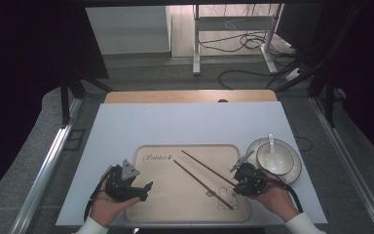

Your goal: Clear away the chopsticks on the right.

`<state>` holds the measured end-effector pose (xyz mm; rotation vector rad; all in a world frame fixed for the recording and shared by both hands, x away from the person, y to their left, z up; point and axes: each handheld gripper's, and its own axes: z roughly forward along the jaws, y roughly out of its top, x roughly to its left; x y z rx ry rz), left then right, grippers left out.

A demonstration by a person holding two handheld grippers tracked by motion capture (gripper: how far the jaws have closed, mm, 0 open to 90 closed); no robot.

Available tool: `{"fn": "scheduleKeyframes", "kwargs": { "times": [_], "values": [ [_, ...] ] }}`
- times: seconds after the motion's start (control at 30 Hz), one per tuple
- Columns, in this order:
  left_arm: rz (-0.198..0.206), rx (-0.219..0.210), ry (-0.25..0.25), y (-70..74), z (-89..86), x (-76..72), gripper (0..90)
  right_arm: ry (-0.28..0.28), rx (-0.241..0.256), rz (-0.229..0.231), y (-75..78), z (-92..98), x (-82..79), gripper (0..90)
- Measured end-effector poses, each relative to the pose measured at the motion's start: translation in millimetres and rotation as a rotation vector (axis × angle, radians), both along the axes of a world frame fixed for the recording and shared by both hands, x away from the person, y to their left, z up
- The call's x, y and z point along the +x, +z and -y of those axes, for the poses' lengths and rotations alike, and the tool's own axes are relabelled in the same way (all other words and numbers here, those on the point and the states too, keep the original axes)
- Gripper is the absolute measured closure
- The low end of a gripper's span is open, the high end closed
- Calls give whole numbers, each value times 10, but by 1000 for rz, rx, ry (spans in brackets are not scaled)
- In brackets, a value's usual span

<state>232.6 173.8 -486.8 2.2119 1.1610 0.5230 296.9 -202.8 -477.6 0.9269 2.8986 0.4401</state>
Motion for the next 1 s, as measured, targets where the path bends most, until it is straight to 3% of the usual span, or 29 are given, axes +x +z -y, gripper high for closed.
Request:
{"fn": "scheduleKeyframes", "kwargs": {
  "times": [0.3, 0.43, 0.5, 0.73, 0.83, 1.0],
  "values": [
    [-2, 3, 1, -4, -5, 5, 140, 21, -29, -9, -78, -80, -36, 814],
    [-2, 3, 2, -5, -4, 3, 140, 31, -12, -7, -64, -92, -60, 728],
    [-1, 3, 2, -4, -7, 2, 140, 35, 2, 18, -17, -95, -79, 653],
    [3, -2, 5, 3, -17, 0, 140, 48, 130, 134, 171, -161, -114, 439],
    [3, -2, 4, 6, -21, -3, 140, 59, 193, 153, 206, -236, -86, 356],
    [1, -4, 5, 6, -23, -1, 140, 74, 244, 130, 231, -347, -37, 336]
  ]
}}
